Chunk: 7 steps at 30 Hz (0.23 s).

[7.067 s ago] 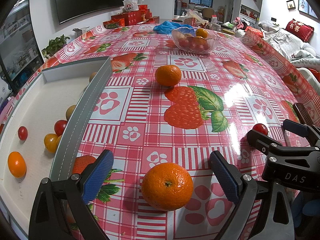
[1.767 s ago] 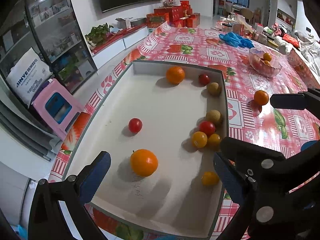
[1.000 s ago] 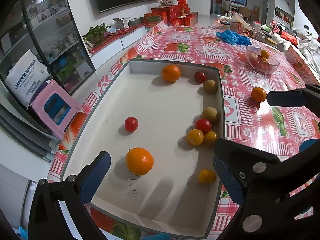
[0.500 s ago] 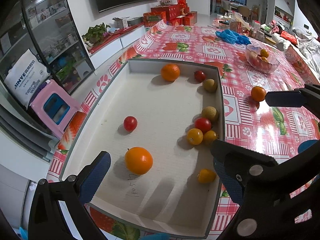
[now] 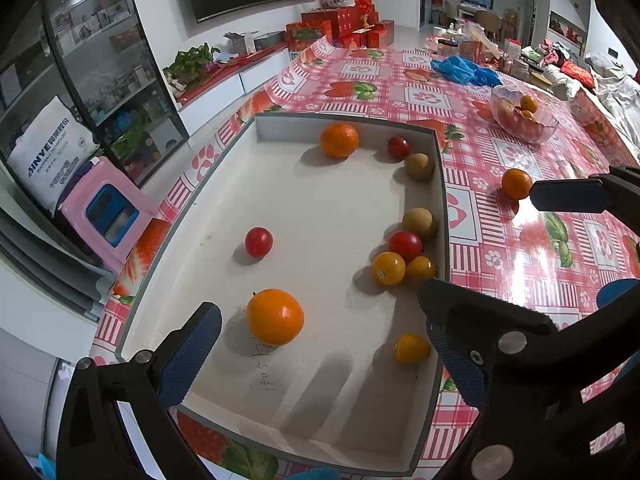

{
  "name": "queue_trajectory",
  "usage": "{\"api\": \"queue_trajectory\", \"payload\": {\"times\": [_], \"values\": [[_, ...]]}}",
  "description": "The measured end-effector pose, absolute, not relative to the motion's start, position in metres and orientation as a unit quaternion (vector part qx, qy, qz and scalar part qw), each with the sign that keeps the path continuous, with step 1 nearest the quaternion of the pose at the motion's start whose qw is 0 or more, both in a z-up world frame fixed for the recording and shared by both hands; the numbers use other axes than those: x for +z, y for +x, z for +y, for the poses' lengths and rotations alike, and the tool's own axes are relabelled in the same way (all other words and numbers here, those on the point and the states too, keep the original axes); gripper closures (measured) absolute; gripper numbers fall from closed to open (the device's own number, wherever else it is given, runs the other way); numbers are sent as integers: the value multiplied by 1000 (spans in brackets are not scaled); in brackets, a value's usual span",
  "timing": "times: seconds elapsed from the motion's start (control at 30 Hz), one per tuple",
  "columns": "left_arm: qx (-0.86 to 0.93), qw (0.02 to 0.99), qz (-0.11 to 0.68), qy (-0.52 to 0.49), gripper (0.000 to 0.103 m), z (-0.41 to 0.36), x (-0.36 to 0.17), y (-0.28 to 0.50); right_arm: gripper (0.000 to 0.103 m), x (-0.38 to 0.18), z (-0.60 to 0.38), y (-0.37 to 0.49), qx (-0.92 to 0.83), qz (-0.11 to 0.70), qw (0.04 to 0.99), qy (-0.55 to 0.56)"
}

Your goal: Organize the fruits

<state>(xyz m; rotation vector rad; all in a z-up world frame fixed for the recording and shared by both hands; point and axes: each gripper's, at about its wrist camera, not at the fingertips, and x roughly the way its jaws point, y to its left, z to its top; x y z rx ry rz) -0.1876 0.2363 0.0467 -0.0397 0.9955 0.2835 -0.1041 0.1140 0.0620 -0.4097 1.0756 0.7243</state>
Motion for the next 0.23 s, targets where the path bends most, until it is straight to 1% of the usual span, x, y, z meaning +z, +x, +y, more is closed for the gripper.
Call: {"api": "queue_trajectory", "payload": {"times": [0.23], "values": [[138, 872, 469, -11, 0, 235, 47, -190, 0, 62, 114, -104, 335, 497, 778, -190]]}}
